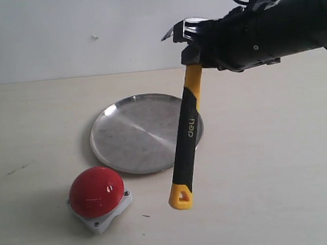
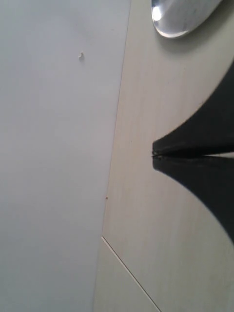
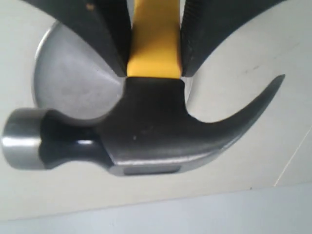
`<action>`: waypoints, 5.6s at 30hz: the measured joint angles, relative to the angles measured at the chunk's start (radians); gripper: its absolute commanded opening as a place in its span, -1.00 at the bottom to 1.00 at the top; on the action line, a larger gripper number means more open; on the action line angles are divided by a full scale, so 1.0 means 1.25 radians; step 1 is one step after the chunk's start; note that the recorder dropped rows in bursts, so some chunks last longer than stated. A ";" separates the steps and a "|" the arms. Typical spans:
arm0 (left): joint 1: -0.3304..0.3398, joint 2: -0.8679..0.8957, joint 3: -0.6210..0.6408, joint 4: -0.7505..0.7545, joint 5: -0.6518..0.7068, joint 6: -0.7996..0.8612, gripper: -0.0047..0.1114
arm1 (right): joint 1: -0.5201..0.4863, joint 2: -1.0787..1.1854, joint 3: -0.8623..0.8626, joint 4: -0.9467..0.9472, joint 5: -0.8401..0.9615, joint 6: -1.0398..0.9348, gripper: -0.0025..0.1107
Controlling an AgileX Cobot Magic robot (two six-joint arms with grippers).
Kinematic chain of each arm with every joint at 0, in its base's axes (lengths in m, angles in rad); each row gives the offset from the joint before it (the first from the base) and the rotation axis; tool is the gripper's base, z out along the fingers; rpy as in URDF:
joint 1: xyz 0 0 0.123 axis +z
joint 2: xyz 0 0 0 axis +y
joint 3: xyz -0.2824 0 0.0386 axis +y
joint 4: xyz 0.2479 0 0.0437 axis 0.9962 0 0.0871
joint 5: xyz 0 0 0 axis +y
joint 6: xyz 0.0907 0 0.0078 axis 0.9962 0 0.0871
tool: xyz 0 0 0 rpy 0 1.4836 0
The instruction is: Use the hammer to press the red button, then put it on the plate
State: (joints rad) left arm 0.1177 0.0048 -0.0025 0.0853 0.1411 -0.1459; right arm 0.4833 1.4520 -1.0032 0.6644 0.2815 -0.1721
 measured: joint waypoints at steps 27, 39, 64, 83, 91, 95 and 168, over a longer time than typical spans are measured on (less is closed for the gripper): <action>0.000 0.000 0.000 0.000 0.000 0.000 -0.92 | 0.164 -0.010 0.219 -0.643 -0.754 1.015 -0.96; 0.000 0.000 0.000 0.000 0.000 0.000 -0.92 | 0.165 0.099 0.307 -0.714 -1.033 1.175 -0.96; 0.000 0.049 -0.066 0.080 -0.230 -0.413 -0.92 | 0.165 0.229 0.312 -0.746 -1.132 1.258 -0.96; -0.165 0.922 -0.867 0.319 0.710 0.181 -0.92 | 0.165 0.229 0.312 -0.748 -1.136 1.232 -0.96; -0.166 0.995 -0.912 -0.282 0.846 0.478 -0.55 | 0.165 0.229 0.312 -0.746 -1.135 1.228 -0.96; -0.168 0.995 -0.914 -0.452 0.863 0.569 0.07 | 0.165 0.229 0.312 -0.734 -1.115 1.219 -0.96; -0.480 1.222 -0.937 -0.268 0.788 0.493 -0.92 | 0.165 0.229 0.250 -0.718 -0.996 1.273 0.00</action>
State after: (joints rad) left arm -0.4827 1.5320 -1.1731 -0.2501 1.1263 0.4704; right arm 0.6900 1.7379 -0.6906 -0.2326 -0.9640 1.4196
